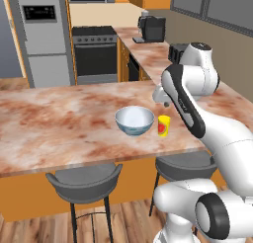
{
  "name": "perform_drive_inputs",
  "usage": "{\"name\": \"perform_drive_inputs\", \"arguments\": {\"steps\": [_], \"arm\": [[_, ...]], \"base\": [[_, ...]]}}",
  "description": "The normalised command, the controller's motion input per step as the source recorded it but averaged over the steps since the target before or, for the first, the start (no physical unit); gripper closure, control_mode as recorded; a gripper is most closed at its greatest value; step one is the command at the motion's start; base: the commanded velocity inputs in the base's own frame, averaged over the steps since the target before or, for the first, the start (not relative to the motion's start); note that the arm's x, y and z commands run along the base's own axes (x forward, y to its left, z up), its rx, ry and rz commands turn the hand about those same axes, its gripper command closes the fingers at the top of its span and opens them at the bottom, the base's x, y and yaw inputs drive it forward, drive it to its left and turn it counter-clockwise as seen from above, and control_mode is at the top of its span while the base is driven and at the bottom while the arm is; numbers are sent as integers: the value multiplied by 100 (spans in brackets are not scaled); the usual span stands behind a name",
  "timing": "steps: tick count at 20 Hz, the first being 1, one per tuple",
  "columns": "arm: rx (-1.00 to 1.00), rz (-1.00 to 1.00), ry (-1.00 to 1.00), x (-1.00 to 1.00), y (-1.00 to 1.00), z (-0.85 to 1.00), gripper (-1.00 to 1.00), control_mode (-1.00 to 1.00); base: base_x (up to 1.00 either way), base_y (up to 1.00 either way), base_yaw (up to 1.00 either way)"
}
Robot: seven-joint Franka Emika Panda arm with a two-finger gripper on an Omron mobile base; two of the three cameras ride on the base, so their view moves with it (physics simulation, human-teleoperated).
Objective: Place the cup inside the bowl on the dining table and move the bowl to any counter.
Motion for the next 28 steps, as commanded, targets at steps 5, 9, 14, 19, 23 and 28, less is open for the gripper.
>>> {"name": "perform_drive_inputs", "arguments": {"steps": [5,9,14,19,23,28], "arm": [[0,0,0,0,-1,-2,-100,-100],[0,0,-1,0,-4,-4,-100,-100],[-1,0,0,0,-13,-6,-100,-100],[-3,0,0,2,-20,-2,-100,-100],[-4,0,0,11,-24,0,-100,-100],[-9,0,0,2,-19,0,-100,-100]], "base": [[0,0,0],[0,0,0],[0,0,0],[0,0,0],[0,0,0],[0,0,0]]}}
